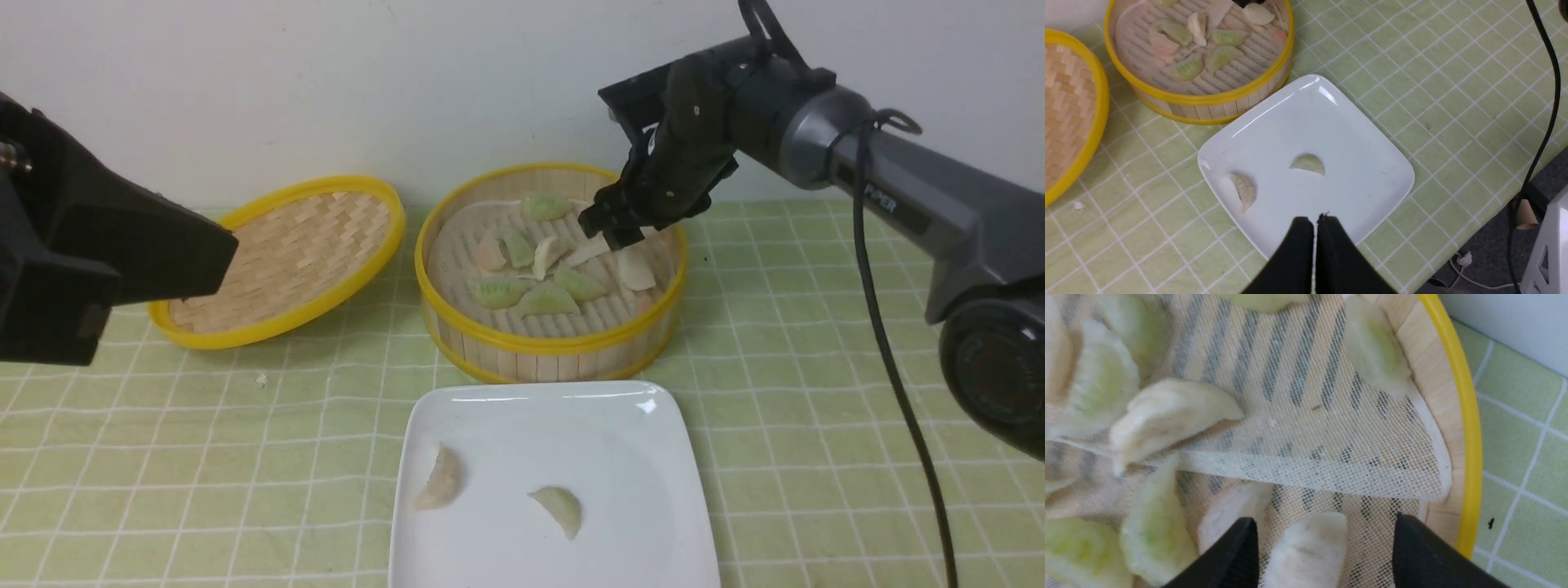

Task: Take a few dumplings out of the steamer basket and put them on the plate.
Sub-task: Use the right arm to grab a dumpling from inside the steamer

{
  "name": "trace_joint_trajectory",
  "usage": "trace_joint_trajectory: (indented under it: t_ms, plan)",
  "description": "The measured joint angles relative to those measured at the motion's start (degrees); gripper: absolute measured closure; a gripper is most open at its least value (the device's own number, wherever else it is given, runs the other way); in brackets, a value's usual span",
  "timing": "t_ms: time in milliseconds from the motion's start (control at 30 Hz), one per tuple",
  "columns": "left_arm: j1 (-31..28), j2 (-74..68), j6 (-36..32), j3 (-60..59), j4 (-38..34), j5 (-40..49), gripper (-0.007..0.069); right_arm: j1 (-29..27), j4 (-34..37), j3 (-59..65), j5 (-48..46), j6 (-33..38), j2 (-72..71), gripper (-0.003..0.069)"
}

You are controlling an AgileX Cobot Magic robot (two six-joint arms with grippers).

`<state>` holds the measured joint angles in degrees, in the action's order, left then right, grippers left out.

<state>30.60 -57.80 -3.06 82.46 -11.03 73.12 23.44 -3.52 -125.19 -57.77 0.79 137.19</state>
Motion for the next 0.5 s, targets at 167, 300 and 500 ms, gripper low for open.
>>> trace_joint_trajectory:
  t_ms: [167, 300, 500]
  plan:
    - [0.00, 0.00, 0.03, 0.00, 0.04, 0.00, 0.0631, -0.05, -1.38, 0.00, 0.16, -1.25, 2.52, 0.0249]
    - [0.00, 0.00, 0.32, 0.00, 0.06, 0.00, 0.0631, 0.05, 0.47, -0.06, 0.62, -1.28, 3.88, 0.0249]
    - [0.00, 0.00, 0.64, 0.00, 0.11, 0.00, 0.0631, -0.06, 3.18, -0.24, 0.33, -0.80, 4.28, 0.0366]
